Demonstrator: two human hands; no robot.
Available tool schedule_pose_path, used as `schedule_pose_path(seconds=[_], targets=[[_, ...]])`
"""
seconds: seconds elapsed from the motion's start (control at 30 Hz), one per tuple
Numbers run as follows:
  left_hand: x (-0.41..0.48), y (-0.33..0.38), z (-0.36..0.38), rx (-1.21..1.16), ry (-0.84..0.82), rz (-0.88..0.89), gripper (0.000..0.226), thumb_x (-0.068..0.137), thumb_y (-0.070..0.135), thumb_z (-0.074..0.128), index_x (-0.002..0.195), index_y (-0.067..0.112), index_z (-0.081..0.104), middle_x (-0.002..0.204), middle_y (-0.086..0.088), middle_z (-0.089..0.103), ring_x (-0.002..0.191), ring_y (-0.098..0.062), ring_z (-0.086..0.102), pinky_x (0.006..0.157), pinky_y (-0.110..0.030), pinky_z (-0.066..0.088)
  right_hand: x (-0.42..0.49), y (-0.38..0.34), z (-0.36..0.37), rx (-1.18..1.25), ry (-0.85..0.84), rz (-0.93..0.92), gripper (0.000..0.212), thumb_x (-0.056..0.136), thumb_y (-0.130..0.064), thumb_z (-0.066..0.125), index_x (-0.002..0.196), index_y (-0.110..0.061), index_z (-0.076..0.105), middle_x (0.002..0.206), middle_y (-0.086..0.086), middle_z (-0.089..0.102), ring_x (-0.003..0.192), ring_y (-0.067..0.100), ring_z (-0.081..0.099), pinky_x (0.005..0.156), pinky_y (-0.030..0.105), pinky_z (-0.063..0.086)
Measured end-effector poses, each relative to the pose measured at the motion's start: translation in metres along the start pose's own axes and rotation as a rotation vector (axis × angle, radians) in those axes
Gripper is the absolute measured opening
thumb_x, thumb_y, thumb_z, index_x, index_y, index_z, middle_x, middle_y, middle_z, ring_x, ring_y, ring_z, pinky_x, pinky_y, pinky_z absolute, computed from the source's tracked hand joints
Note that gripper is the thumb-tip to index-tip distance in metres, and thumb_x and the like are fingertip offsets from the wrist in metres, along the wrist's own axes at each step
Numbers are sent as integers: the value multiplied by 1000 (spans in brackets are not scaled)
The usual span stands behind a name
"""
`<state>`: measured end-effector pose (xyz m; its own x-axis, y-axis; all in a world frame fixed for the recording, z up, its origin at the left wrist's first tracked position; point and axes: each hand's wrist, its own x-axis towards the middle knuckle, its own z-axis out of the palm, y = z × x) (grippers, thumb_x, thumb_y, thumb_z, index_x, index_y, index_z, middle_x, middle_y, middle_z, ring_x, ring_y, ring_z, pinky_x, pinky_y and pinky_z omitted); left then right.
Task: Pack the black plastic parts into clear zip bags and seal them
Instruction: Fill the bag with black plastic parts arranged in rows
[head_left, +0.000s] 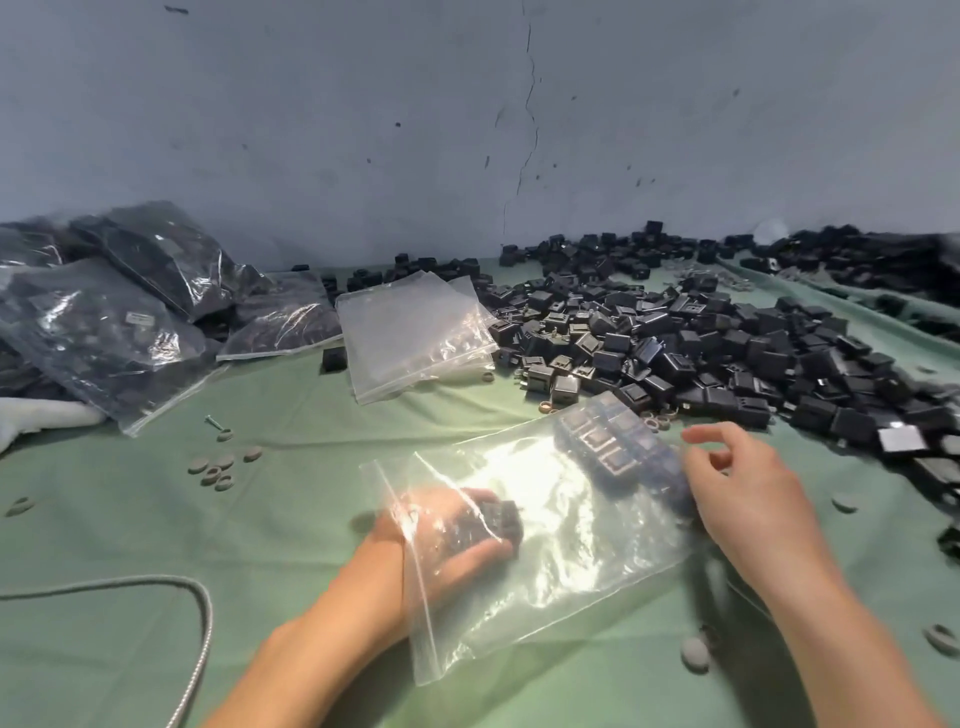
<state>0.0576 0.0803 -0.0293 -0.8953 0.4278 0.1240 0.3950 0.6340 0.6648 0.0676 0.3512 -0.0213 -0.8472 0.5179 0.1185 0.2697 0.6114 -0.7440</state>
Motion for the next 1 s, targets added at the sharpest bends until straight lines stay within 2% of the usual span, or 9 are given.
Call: schedule_pose_path(seconds=[0.07,0.13,0.2,0.27,0.4,0.6,0.8,0.9,1.0], targets=[[14,5,9,61,-116,68,15,93,34,63,99,46,55,83,25,52,86,8,49,77,3,35,3,5,0,-114,-31,8,21,97,-37,47,113,-38,61,109,-1,64,89,23,61,74,36,45],[22,10,13,-12,-160,46,22,95,28,61,106,43,50,90,24,52,84,12,52,81,3,38,7,9,-1,-170,-56,-8,22,97,-37,47,113,-40,63,109,-1,64,91,23,60,74,35,44],[29,7,19,-137,-259,24,31,95,17,63,123,23,52,105,6,67,93,-1,65,90,-19,52,9,10,-3,-185,-86,-21,22,98,-36,47,111,-42,64,109,-2,61,95,22,58,75,35,41],[34,8,16,-117,-325,26,45,94,16,65,133,17,44,111,-7,67,100,-18,66,95,-38,53,11,11,-5,-198,-124,-25,21,98,-37,49,111,-44,64,107,-4,59,100,20,56,77,35,41],[45,14,15,-123,-261,57,32,84,44,65,112,29,60,92,5,67,80,-8,65,77,-32,57,21,15,-12,-208,-195,-27,18,98,-39,53,112,-43,63,105,-7,64,90,13,60,72,32,42],[57,31,36,-409,-314,-71,24,89,24,68,109,32,57,88,16,72,76,4,68,65,-13,51,38,19,-20,-194,-326,24,14,96,-51,56,109,-46,58,97,-15,61,81,1,57,71,28,43],[68,45,52,-498,-342,-92,18,86,35,69,97,44,56,95,4,73,85,-12,71,71,-25,54,52,23,-23,-167,-397,15,14,94,-52,61,100,-40,65,84,-13,65,55,-2,57,52,22,37],[76,46,58,-494,-350,-108,17,88,28,68,100,33,56,96,0,74,91,-25,72,87,-46,58,56,23,-24,-156,-418,13,12,93,-50,63,93,-39,65,78,-10,65,43,-7,53,48,20,35],[82,47,61,-458,-355,-93,16,90,23,67,100,27,55,94,-1,73,87,-28,71,78,-36,59,59,24,-26,-119,-441,27,13,91,-50,66,92,-37,66,76,-9,67,42,-4,53,46,18,34]])
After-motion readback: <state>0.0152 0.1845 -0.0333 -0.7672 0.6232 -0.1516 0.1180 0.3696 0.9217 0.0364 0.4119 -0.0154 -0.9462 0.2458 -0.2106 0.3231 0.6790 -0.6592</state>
